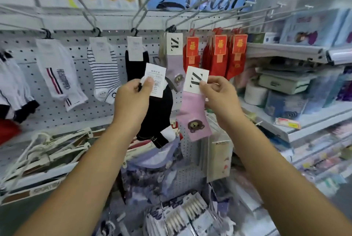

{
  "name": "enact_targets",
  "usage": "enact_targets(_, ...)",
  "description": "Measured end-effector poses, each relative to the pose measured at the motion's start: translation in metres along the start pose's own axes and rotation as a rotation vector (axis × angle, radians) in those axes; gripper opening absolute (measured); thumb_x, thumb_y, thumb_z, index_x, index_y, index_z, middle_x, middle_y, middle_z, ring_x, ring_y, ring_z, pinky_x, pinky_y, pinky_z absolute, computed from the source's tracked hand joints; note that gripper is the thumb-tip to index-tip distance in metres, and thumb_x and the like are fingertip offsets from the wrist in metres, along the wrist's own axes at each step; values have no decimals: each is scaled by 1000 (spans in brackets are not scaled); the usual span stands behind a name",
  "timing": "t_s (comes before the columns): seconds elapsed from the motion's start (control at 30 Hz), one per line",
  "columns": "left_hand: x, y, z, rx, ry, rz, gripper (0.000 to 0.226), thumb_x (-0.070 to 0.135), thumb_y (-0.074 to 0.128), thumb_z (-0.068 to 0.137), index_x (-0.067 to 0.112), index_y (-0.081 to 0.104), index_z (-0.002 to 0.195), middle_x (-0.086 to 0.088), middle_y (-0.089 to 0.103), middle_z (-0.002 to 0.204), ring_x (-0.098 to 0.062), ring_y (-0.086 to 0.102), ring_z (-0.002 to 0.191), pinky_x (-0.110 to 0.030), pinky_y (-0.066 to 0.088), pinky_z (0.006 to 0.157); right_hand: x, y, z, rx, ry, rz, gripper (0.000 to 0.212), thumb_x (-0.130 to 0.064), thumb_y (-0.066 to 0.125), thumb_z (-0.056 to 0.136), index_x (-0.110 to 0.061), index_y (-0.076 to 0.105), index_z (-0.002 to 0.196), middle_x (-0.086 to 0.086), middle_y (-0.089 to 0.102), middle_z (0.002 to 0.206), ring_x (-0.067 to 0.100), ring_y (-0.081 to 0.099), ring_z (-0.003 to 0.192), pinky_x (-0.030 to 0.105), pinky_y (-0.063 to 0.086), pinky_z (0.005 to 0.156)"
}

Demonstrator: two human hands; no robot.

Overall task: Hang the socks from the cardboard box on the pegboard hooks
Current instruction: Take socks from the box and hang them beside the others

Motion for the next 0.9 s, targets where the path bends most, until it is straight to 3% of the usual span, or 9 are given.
enact_targets(0.1, 3, 4, 18, 32, 39, 31, 32, 45, 58, 99, 20, 73, 87, 2, 75, 81, -10, 62, 68, -28, 42, 60, -16, 10, 43, -6, -58, 16, 21, -20, 64, 97, -21, 54, 116, 6, 72, 85, 20, 63, 80, 56, 57, 82)
enact_targets(0.23, 5, 8, 36, 101, 67, 39, 26, 47, 59, 98, 36, 73, 78, 13, 74, 75, 2, 59, 58, -25, 44, 56, -36, 28, 99, -53, -121, 32, 29, -17, 63, 98, -21, 49, 123, -3, 61, 71, 17, 55, 66, 38, 49, 63)
enact_targets(0.33, 10, 12, 43, 147, 78, 32, 27, 47, 60, 98, 54, 71, 74, 21, 75, 78, 4, 66, 66, -32, 54, 66, -51, 42, 131, -91, -173, 7, 33, -17, 62, 98, -19, 49, 128, 1, 65, 83, 11, 54, 63, 25, 43, 53)
enact_targets(0.4, 12, 16, 49, 169, 83, -5, 24, 46, 62, 97, 51, 73, 77, 17, 77, 84, -6, 73, 81, -41, 59, 80, -56, 50, 145, -132, -196, -13, 30, -17, 64, 97, -25, 49, 122, 6, 70, 97, 11, 59, 70, 20, 47, 54)
enact_targets(0.47, 13, 19, 52, 188, 76, -48, 21, 45, 63, 97, 48, 74, 79, 15, 78, 89, -9, 74, 87, -43, 60, 86, -55, 58, 154, -177, -215, -19, 29, -17, 64, 97, -26, 50, 121, 8, 70, 97, 12, 62, 74, 21, 49, 58)
enact_targets(0.63, 9, 25, 53, 229, 33, -133, 16, 38, 63, 99, 38, 75, 88, 13, 79, 92, -7, 75, 88, -36, 60, 85, -40, 66, 168, -223, -276, -73, 29, -19, 65, 96, -26, 52, 122, -5, 58, 75, 1, 52, 57, 17, 43, 54)
enact_targets(0.73, 5, 30, 52, 214, 15, -188, 14, 35, 63, 100, 35, 76, 95, 11, 79, 95, -10, 75, 92, -33, 59, 82, -36, 66, 175, -243, -287, -68, 31, -19, 66, 95, -26, 53, 123, -5, 61, 74, -3, 52, 52, 16, 43, 52)
enact_targets(0.8, 4, 32, 52, 200, -3, -228, 15, 35, 62, 100, 32, 77, 101, 8, 79, 99, -11, 75, 96, -35, 58, 86, -36, 63, 176, -244, -292, -72, 31, -18, 66, 95, -25, 54, 123, -3, 67, 84, -4, 57, 60, 12, 43, 54)
enact_targets(0.9, 1, 33, 52, 188, -27, -265, 18, 35, 60, 101, 32, 78, 102, 6, 79, 104, -13, 75, 100, -42, 57, 93, -34, 49, 164, -151, -332, -125, 28, -20, 67, 94, -24, 57, 121, -7, 63, 108, 0, 60, 87, 14, 47, 72)
Point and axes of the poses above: each hand's wrist, its own z-axis towards the middle knuckle, its own y-axis out of the palm, x = y × z, the point moved 9 cm from there along z, towards the middle knuckle
